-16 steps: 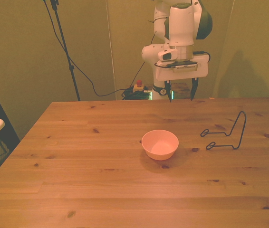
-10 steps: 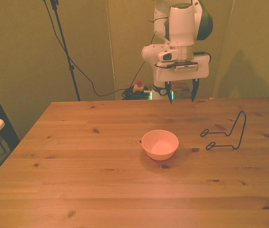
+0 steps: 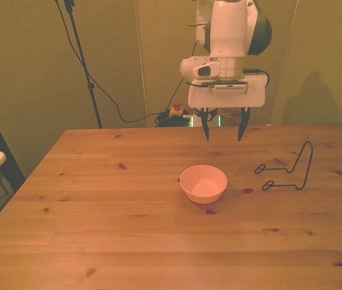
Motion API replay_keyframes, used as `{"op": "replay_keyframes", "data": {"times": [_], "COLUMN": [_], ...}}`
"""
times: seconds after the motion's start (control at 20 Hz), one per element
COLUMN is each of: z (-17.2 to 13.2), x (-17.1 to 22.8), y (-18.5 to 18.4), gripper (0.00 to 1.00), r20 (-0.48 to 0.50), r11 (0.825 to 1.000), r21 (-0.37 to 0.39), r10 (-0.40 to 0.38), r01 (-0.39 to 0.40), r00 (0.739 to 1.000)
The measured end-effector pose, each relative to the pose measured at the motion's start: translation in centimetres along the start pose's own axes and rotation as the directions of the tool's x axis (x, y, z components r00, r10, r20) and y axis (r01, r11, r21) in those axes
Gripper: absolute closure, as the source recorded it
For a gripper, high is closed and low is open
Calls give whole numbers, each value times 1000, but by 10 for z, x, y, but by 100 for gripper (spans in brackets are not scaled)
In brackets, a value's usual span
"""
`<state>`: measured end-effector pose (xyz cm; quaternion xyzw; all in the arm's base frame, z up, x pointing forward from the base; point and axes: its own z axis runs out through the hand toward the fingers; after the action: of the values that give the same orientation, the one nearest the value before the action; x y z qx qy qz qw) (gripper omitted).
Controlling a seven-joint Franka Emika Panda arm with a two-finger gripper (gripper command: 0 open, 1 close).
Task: Load the bowl
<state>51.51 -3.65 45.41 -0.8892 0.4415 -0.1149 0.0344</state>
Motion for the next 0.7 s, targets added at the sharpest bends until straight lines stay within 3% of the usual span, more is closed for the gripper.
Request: {"op": "replay_keyframes", "data": {"times": [0.25,0.65,0.7], "z": [30,85,91], "x": [29,37,38], "y": [-28,-53,-55], "gripper": [0,0,100], "r20": [0,8,9], "r11": [998,993,993], "r21": [-8,-59,-63], "r10": [66,98,101], "r01": [-66,-97,-100], "r00": [998,995,995]}}
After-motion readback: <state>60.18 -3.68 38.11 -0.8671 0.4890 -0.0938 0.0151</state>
